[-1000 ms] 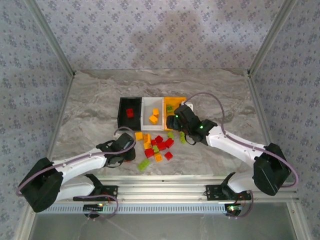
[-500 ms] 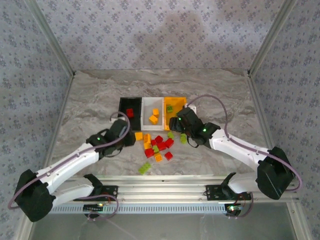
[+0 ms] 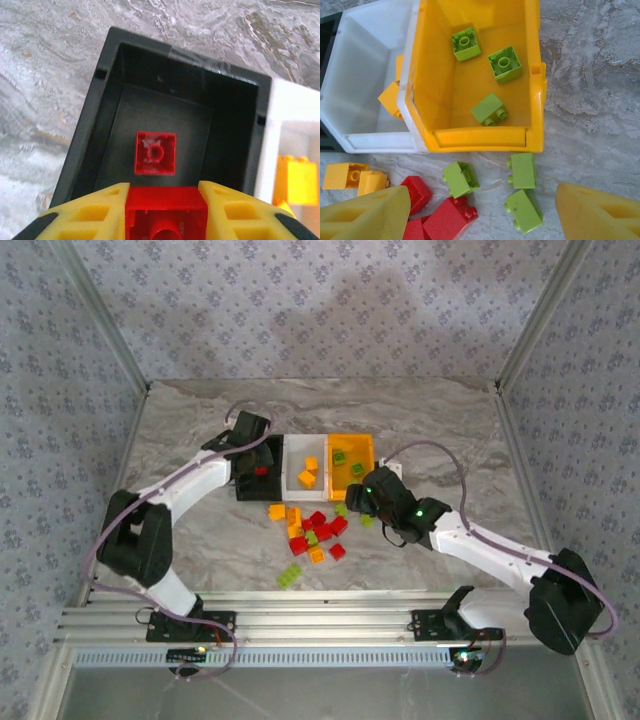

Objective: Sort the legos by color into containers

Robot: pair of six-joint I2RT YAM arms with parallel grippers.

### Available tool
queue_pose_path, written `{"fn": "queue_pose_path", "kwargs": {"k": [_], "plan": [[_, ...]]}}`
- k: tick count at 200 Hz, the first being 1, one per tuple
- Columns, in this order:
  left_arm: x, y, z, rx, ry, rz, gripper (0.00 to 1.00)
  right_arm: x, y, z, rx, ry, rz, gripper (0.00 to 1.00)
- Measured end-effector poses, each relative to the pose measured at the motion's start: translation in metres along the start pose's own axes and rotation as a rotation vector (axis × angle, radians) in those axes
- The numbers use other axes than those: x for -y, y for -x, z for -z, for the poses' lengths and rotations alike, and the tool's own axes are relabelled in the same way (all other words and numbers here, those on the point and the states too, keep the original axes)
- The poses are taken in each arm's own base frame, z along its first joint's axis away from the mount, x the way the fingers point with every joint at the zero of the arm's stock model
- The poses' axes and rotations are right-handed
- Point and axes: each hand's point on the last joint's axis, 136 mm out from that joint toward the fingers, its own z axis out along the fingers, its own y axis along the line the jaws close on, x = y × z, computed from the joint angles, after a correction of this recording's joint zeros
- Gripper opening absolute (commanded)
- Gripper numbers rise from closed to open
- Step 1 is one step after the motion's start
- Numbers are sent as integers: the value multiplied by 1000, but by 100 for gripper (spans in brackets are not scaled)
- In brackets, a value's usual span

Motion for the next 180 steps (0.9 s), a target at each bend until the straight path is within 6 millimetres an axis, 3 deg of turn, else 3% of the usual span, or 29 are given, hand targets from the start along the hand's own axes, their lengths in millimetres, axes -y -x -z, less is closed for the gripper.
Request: {"fn": "queue_pose_path", "kwargs": {"k": [11, 26, 46, 60, 80, 101, 124, 137, 158, 180], "plan": [[2, 5, -7, -2, 7, -9, 48, 0, -3, 3, -1, 7, -2, 81], [8, 14, -10, 2, 5, -8, 64, 1, -7, 7, -5, 13, -3, 83], [15, 21, -5, 12, -20, -9, 80, 1, -13, 10, -16, 16, 0, 83], [19, 24, 2, 18, -44, -7, 86, 3, -19, 11, -28, 13, -1, 83], [32, 26, 26, 41, -112, -9, 91, 11, -29, 8, -54, -11, -6, 81], [47, 15, 67, 76, -219, -23, 96, 23, -40, -1, -86, -54, -5, 80], [63, -16, 115, 97, -356, -65, 99, 36, -52, -19, -135, -108, 2, 79], [67, -39, 131, 84, -411, -91, 100, 41, -58, -29, -161, -125, 8, 78], [59, -83, 138, 34, -448, -126, 99, 45, -66, -44, -198, -133, 28, 75], [38, -127, 135, -37, -437, -151, 99, 48, -72, -56, -226, -139, 48, 72]]}}
